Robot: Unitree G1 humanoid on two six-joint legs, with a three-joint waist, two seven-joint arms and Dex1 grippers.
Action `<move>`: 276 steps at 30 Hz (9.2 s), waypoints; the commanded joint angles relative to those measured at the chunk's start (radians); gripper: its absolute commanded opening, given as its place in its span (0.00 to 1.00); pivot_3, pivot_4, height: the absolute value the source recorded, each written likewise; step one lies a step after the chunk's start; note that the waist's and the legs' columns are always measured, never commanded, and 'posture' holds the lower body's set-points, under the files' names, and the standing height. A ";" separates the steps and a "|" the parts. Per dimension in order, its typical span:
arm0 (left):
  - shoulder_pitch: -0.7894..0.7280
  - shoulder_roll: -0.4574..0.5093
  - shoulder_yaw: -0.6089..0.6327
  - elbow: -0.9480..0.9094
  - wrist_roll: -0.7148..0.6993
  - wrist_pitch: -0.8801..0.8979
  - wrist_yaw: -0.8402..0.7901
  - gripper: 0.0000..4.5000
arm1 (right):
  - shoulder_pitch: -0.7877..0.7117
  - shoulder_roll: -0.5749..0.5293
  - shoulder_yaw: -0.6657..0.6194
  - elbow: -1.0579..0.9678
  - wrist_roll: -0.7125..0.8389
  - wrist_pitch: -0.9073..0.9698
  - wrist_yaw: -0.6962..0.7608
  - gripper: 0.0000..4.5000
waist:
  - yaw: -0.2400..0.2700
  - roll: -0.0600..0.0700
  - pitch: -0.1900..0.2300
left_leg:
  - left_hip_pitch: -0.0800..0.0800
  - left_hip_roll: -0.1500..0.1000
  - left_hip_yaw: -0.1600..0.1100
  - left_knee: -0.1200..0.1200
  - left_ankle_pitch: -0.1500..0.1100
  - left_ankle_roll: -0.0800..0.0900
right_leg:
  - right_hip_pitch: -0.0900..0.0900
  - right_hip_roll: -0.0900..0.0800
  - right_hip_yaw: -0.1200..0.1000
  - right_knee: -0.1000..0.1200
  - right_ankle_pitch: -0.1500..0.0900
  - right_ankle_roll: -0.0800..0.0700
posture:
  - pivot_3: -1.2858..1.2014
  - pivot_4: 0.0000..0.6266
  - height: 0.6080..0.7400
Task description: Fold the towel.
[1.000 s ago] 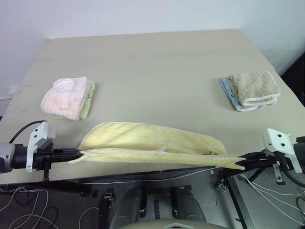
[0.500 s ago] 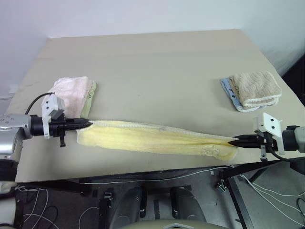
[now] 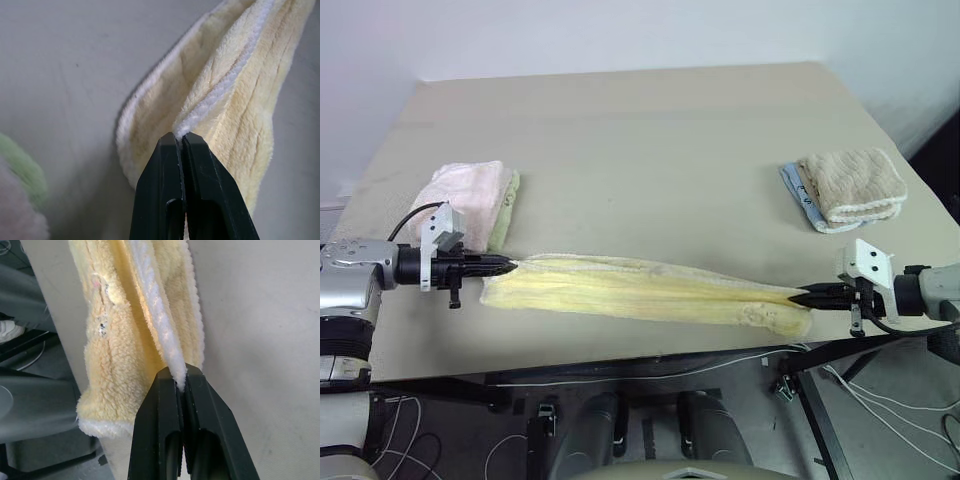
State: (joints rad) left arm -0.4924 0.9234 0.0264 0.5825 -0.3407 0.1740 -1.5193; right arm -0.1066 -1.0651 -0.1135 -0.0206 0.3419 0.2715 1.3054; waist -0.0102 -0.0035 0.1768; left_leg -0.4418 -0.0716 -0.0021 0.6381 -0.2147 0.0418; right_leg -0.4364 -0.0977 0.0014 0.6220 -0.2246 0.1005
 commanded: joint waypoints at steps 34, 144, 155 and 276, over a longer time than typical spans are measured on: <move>0.009 -0.083 0.100 -0.018 0.003 -0.038 0.176 0.43 | -0.149 0.091 0.033 0.105 -0.023 -0.019 -0.062 0.49 | -0.001 0.000 0.000 | 0.000 0.000 -0.001 0.009 0.000 0.000 | 0.001 0.000 0.000 0.009 0.000 0.000 | 0.52 0.24 1.00; 0.223 -0.350 -0.089 -0.615 -0.121 0.201 0.315 0.74 | 0.289 0.158 -0.490 -0.058 1.628 0.816 -1.360 0.00 | 0.004 0.001 -0.002 | -0.001 0.001 -0.001 0.006 -0.004 0.009 | 0.009 -0.001 -0.001 -0.012 -0.003 -0.003 | 0.52 0.24 1.00; 0.229 -0.338 -0.079 -0.623 -0.116 0.195 0.326 0.74 | 0.237 -0.042 -0.459 0.005 1.169 0.872 -0.838 0.00 | 0.002 0.001 -0.002 | -0.001 0.001 -0.001 0.006 -0.004 0.011 | 0.009 -0.001 -0.001 -0.013 -0.003 -0.003 | 0.52 0.24 1.00; -0.051 -0.399 -0.223 -0.552 0.004 0.231 0.297 0.00 | -0.116 0.645 0.184 -0.274 0.096 0.259 -0.632 0.00 | 0.023 0.001 -0.005 | 0.004 -0.001 -0.001 0.007 -0.006 0.008 | 0.009 0.000 -0.002 -0.007 -0.001 -0.002 | 0.52 0.24 1.00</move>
State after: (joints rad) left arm -0.5131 0.5462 -0.2182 0.0590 -0.2985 0.4064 -1.2318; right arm -0.2082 -0.4313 0.0896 -0.2686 0.4170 0.5299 0.6816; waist 0.0131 -0.0024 0.1713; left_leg -0.4381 -0.0725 -0.0033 0.6456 -0.2205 0.0502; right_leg -0.4282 -0.0975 -0.0005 0.6149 -0.2260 0.0986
